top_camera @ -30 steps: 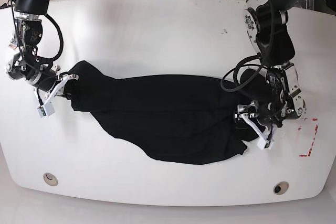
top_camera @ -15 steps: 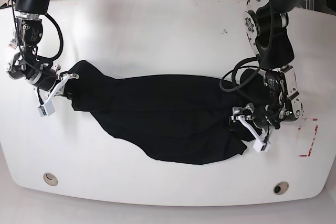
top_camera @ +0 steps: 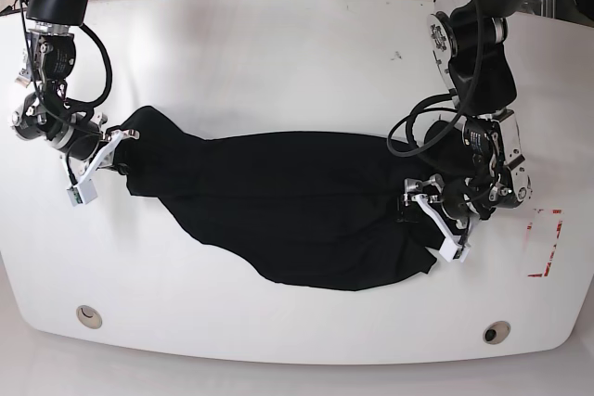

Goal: Fold the T-shirt properly
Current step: 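Shift the left gripper along the T-shirt edge, regripping the fabric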

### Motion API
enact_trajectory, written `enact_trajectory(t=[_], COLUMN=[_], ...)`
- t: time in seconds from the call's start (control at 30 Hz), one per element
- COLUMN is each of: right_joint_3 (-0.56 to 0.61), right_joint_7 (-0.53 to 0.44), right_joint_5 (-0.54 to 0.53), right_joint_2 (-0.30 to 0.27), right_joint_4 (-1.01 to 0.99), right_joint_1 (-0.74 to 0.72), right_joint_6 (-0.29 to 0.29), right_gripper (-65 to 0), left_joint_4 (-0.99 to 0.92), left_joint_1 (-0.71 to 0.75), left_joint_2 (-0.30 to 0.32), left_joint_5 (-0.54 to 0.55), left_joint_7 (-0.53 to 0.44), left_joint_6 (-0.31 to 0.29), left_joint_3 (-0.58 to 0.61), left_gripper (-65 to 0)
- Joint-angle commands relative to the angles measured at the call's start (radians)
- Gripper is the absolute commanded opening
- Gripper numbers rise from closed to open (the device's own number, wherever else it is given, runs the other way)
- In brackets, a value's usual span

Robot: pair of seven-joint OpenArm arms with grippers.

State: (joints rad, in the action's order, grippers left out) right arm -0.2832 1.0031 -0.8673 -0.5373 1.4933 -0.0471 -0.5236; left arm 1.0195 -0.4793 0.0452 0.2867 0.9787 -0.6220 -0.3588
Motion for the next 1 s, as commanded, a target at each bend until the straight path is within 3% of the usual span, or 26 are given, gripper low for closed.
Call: enact_trajectory(t=[0.0, 0.17, 0.37, 0.63, 0.97], right_joint_3=[-0.009, -0.006, -0.009, -0.01, -0.008], right_joint_7=[-0.018, -0.017, -0.019, -0.018, -0.018], right_joint_5=[-0.016, -0.018, -0.014, -0.019, -0.022], right_joint_2=[-0.021, -0.019, -0.02, -0.02, -0.019], right_joint_4=[0.016, 0.017, 0.016, 0.017, 0.017], right_joint_1=[-0.014, -0.013, -0.016, -0.017, -0.021], right_joint_6=[-0.001, -0.002, -0.003, -0.005, -0.005], right_gripper=[-65.0, -65.0, -65.0, -65.0, -65.0], left_joint_4=[0.007, -0.013, -0.024, -0.033, 0.027], left_joint_1=[-0.03, -0.035, -0.045, -0.061, -0.051], left_joint_2=[0.005, 0.004, 0.005, 0.002, 0.012], left_joint_5=[0.009, -0.006, -0.01, -0.012, -0.01], left_joint_7=[-0.011, -0.032, -0.042, -0.036, 0.003], left_joint_6=[-0.011, 0.005, 0.047, 0.088, 0.055], left_joint_3=[-0.002, -0.008, 0.0, 0.001, -0.007], left_gripper=[-17.2, -34.6, -62.5, -63.7, -65.0])
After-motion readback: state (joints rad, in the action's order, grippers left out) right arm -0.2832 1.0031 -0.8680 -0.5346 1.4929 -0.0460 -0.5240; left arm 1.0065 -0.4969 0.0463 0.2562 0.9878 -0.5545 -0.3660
